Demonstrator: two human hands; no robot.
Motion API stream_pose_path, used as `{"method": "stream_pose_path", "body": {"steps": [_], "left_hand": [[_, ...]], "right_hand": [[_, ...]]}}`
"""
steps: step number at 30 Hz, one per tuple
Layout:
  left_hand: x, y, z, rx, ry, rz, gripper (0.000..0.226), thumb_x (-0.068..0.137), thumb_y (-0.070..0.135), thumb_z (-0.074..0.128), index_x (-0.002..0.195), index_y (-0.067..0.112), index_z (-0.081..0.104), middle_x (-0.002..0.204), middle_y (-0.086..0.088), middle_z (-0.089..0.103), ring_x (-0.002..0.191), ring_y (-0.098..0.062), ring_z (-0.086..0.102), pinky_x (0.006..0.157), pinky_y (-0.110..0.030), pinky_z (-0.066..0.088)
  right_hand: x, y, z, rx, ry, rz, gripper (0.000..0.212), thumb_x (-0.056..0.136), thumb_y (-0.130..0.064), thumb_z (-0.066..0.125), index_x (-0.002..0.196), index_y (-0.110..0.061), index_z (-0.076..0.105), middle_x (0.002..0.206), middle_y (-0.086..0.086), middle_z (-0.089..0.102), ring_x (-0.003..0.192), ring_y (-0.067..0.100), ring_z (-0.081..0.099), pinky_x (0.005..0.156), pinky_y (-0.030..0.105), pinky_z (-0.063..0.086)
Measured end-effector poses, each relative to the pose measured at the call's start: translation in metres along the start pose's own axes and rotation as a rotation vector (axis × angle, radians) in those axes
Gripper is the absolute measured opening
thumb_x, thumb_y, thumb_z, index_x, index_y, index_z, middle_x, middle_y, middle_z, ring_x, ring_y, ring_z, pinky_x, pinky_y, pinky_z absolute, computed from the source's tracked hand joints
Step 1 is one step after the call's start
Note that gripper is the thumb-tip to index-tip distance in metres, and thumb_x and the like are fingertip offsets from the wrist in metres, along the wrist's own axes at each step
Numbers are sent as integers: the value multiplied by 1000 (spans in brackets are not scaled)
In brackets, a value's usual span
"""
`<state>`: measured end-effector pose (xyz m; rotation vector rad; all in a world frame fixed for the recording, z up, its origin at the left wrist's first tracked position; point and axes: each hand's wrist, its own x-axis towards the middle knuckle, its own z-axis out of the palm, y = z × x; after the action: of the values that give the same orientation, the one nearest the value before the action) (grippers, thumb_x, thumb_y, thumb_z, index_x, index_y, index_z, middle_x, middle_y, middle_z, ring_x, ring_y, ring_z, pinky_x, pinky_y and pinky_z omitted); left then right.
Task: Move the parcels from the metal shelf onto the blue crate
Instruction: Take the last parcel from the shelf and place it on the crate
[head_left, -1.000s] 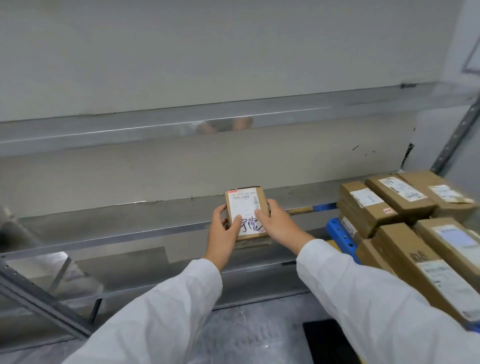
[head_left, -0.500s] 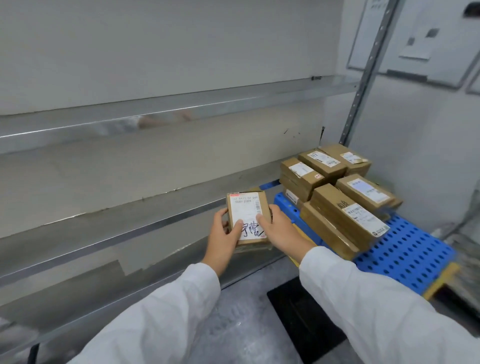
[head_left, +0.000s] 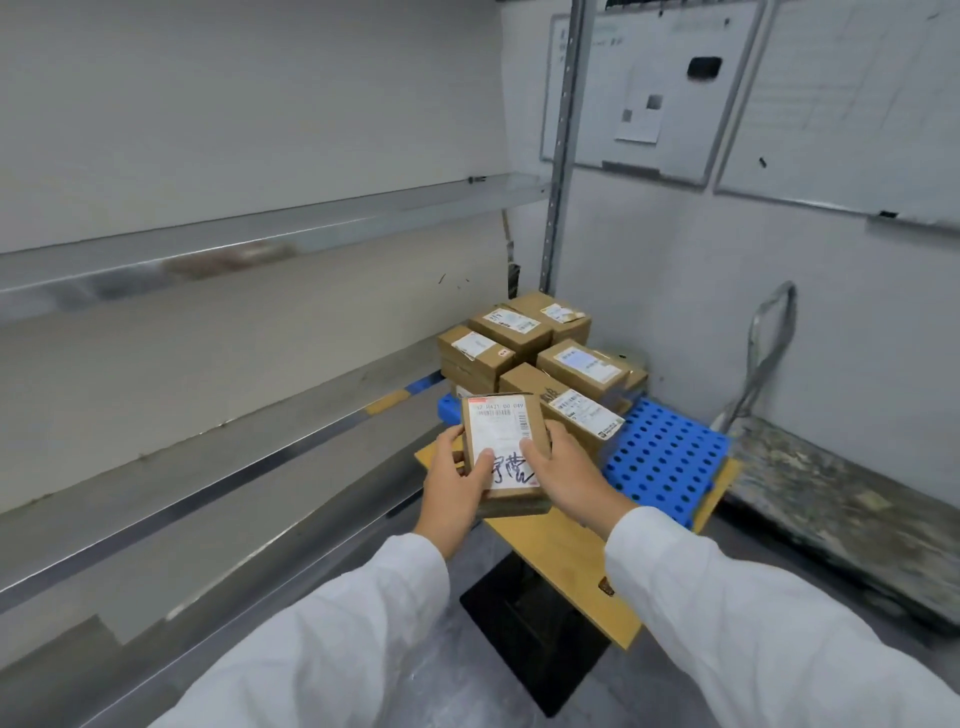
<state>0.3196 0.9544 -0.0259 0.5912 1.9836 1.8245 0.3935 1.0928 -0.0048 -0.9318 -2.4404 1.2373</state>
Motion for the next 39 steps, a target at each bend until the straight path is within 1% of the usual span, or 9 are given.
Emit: {"method": "stream_pose_path", "body": {"steps": [5, 10, 18, 27, 29, 31, 33, 35, 39], "left_hand": [[1, 18, 70, 4, -47, 11, 43, 96, 29, 59, 132, 38, 37, 114, 7, 57, 94, -9, 68, 68, -24, 59], [-5, 20, 163, -26, -62, 25, 39, 96, 28, 61, 129, 35, 41, 111, 12, 59, 88, 6, 65, 64, -15, 54], [7, 35, 297, 35, -97, 32, 47, 96, 26, 59, 138, 27, 38, 127, -2, 59, 108, -13, 63, 88, -37, 58], [17, 41, 403, 57, -93, 31, 49, 97, 26, 58, 139, 30, 34, 127, 1, 54, 100, -10, 66, 73, -24, 60], [24, 45, 420, 73, -98, 39, 49, 97, 26, 58, 140, 29, 35, 127, 1, 53, 98, -8, 65, 68, -19, 58], [33, 50, 435, 84, -103, 58, 50, 97, 26, 58, 141, 27, 35, 125, 2, 52, 95, -5, 64, 63, -14, 55], [44, 55, 452, 104, -121, 75, 51, 97, 26, 58, 142, 26, 34, 122, 4, 51, 93, -3, 63, 61, -12, 53], [56, 56, 469, 108, -139, 69, 51, 98, 26, 57, 143, 26, 34, 122, 4, 52, 94, -5, 64, 64, -16, 56], [81, 53, 496, 132, -155, 69, 52, 98, 28, 56, 144, 26, 32, 129, -3, 51, 106, -15, 63, 83, -33, 59]], "right_hand": [[-1, 38, -62, 81, 33, 6, 46, 99, -36, 46, 141, -23, 34, 126, 5, 57, 95, 11, 66, 75, 32, 61], [3, 97, -138, 20, 39, 8, 42, 99, -39, 46, 138, -23, 39, 125, 6, 56, 100, 17, 64, 83, 36, 57], [26, 182, -240, 53, 59, 13, 38, 99, -37, 46, 135, -22, 42, 125, 6, 59, 108, 20, 61, 95, 42, 50], [47, 245, -319, 41, 85, 31, 43, 99, -36, 47, 138, -19, 40, 128, 7, 57, 110, 21, 61, 97, 43, 49], [54, 253, -335, 50, 93, 26, 43, 99, -36, 47, 138, -19, 40, 129, 7, 56, 109, 20, 61, 95, 41, 50], [62, 259, -348, 61, 107, 24, 43, 100, -37, 46, 139, -20, 39, 128, 7, 56, 101, 15, 63, 79, 30, 54], [72, 266, -361, 61, 136, 33, 44, 100, -37, 46, 140, -20, 39, 128, 6, 56, 90, 8, 63, 60, 15, 46], [83, 274, -374, 43, 164, 44, 44, 99, -38, 46, 140, -21, 39, 128, 6, 56, 87, 7, 63, 57, 13, 43], [106, 288, -391, 27, 182, 71, 44, 99, -37, 46, 139, -21, 40, 128, 7, 56, 100, 17, 64, 84, 35, 55]]}}
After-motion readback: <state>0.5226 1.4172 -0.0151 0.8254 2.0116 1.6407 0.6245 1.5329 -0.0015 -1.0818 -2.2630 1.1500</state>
